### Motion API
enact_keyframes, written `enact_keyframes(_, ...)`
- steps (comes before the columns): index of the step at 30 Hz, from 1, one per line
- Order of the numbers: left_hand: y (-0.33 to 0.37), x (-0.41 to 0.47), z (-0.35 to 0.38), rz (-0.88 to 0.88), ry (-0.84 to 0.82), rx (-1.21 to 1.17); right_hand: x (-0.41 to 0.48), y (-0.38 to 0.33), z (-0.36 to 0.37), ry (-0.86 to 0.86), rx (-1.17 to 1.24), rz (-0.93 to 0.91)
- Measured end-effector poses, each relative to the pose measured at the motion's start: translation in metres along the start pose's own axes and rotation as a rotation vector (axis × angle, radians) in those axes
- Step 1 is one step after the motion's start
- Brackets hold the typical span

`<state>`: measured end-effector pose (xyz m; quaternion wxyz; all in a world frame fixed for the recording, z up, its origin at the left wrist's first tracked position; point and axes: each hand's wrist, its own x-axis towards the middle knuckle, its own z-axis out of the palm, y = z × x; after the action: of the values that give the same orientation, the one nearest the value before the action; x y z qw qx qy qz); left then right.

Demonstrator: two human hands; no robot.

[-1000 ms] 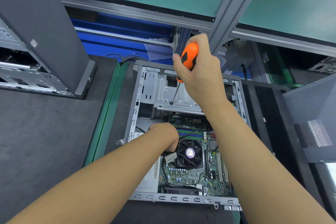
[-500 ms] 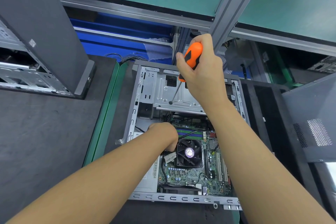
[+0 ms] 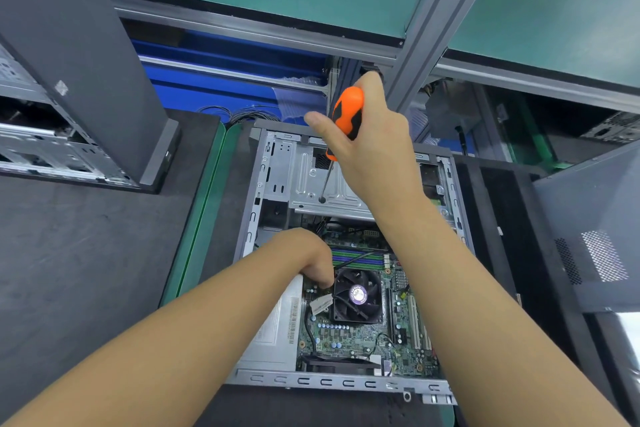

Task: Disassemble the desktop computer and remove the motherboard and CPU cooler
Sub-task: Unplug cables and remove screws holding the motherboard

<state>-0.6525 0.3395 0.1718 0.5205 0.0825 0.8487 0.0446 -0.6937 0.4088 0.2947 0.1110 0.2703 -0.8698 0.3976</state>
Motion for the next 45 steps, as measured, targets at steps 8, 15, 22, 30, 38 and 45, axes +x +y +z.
enact_keyframes(8,-0.004,-0.001,0.006,-0.006,0.016,-0.094,0.014,-0.019,-0.027,-0.152,-0.191,0.065)
enact_keyframes(15,0.001,-0.003,0.009,-0.02,0.054,-0.053,0.033,-0.042,-0.053,-0.446,-0.412,-0.013)
enact_keyframes(22,-0.004,-0.002,0.009,0.031,0.084,-0.084,0.031,-0.047,-0.043,-0.486,-0.438,0.008)
enact_keyframes(30,-0.02,-0.016,-0.004,0.054,0.135,-0.223,0.029,-0.045,-0.041,-0.449,-0.474,-0.064)
enact_keyframes(38,-0.077,-0.113,-0.063,0.321,0.419,-0.636,0.031,-0.052,-0.049,-0.581,-0.239,0.095)
enact_keyframes(45,-0.052,-0.1,-0.061,0.5,1.027,-0.747,0.031,-0.049,-0.046,-0.5,-0.395,0.088)
